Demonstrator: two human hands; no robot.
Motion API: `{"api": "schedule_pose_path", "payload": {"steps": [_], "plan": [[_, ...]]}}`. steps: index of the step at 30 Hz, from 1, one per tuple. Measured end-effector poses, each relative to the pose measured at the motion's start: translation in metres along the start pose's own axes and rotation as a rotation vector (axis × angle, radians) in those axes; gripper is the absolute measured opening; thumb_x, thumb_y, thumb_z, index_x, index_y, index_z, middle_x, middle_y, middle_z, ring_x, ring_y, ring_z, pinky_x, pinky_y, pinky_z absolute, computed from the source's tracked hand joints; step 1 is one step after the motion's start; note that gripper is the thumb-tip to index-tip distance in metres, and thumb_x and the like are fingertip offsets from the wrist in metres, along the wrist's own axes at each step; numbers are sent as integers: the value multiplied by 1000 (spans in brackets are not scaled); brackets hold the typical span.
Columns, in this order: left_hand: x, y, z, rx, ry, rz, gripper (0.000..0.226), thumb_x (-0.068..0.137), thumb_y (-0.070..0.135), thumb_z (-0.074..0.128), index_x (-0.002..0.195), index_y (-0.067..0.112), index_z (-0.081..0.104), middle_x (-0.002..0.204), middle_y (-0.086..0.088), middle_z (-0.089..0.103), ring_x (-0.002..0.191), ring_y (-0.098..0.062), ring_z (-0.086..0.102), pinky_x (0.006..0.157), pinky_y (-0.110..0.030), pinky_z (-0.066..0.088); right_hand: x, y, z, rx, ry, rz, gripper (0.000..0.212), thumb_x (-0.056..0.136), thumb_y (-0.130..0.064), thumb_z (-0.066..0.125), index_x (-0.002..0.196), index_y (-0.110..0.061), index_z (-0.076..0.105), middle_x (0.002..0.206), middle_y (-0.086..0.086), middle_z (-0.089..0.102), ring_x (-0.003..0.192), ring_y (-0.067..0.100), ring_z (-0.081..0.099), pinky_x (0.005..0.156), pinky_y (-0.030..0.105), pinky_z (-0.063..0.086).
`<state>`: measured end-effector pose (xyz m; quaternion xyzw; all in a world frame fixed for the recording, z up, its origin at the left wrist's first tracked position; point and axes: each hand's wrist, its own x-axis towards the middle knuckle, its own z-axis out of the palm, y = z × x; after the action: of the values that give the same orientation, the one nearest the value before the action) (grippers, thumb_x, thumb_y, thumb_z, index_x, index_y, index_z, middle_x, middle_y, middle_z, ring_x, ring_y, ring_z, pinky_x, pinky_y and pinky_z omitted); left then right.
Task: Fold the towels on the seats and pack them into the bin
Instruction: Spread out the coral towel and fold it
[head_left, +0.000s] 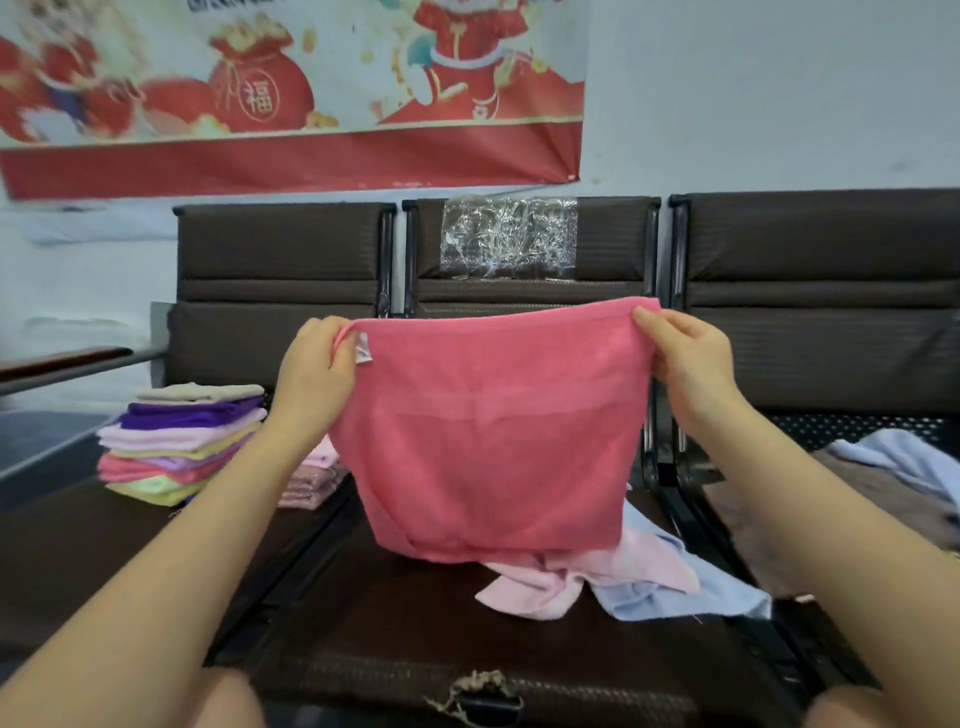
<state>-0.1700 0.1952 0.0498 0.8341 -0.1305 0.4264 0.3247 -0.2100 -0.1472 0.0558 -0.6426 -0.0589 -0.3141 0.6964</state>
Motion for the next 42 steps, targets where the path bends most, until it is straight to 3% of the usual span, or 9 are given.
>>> {"api": "schedule_pose_path", "payload": {"steps": [6,12,16,19,23,26,29,38,42], "plan": [[7,44,-45,-168,163,59,21,95,8,46,103,2,64,95,-15,59,91,-22,53,73,-23,32,-18,-57,0,230,12,-5,21,88,-15,66,67,-14,70,59,-7,62,56,5,53,53,19,44],[5,56,-61,-362,155,-58,20,92,13,59,109,13,70,102,2,66,95,-6,57,76,-3,40,-19,-61,-8,308,50,168,7,85,-15,69,80,-10,68,68,-1,66,60,10,61,61,24,52],[0,38,-37,-276,-90,-146,22,91,11,61,110,11,71,103,2,66,98,-11,57,81,-20,39,-9,-19,-16,216,80,323,12,83,-18,71,90,-8,69,83,5,68,68,15,62,64,27,52],[-15,11,-5,-186,-387,-195,23,93,9,58,112,9,70,104,-3,67,97,-12,56,74,-19,39,-7,27,-22,-42,137,413,9,83,-18,72,82,-11,67,77,4,64,61,14,55,51,22,43],[-39,-28,36,-1,-691,-57,28,94,1,51,117,5,66,104,-6,65,99,-13,53,76,-15,31,-4,84,-31,-451,50,445,17,75,-21,78,66,-10,68,67,7,61,63,21,54,60,29,45],[-41,-52,63,-5,-755,-93,28,94,4,51,115,11,68,98,7,61,100,-10,55,78,-15,33,6,104,-31,-498,34,542,20,80,-14,75,67,-9,62,62,7,52,50,17,48,45,21,37],[-34,-75,93,32,-694,-165,17,92,11,56,94,10,72,92,-1,69,92,-18,62,68,-20,37,21,123,-26,-390,48,597,21,85,-2,69,67,-4,56,62,10,55,32,9,53,31,14,37],[-34,-106,184,168,-541,-328,22,89,31,62,95,12,71,100,-10,69,97,-30,62,79,-34,45,53,202,-23,-514,66,589,23,88,-6,64,66,-9,58,66,11,61,46,12,61,56,25,55],[-47,-124,208,75,-702,-643,34,90,34,61,105,4,67,101,-14,66,97,-32,62,73,-31,45,47,232,-35,-714,-81,640,27,89,-16,61,64,-18,51,68,3,49,72,21,53,70,35,51]]}}
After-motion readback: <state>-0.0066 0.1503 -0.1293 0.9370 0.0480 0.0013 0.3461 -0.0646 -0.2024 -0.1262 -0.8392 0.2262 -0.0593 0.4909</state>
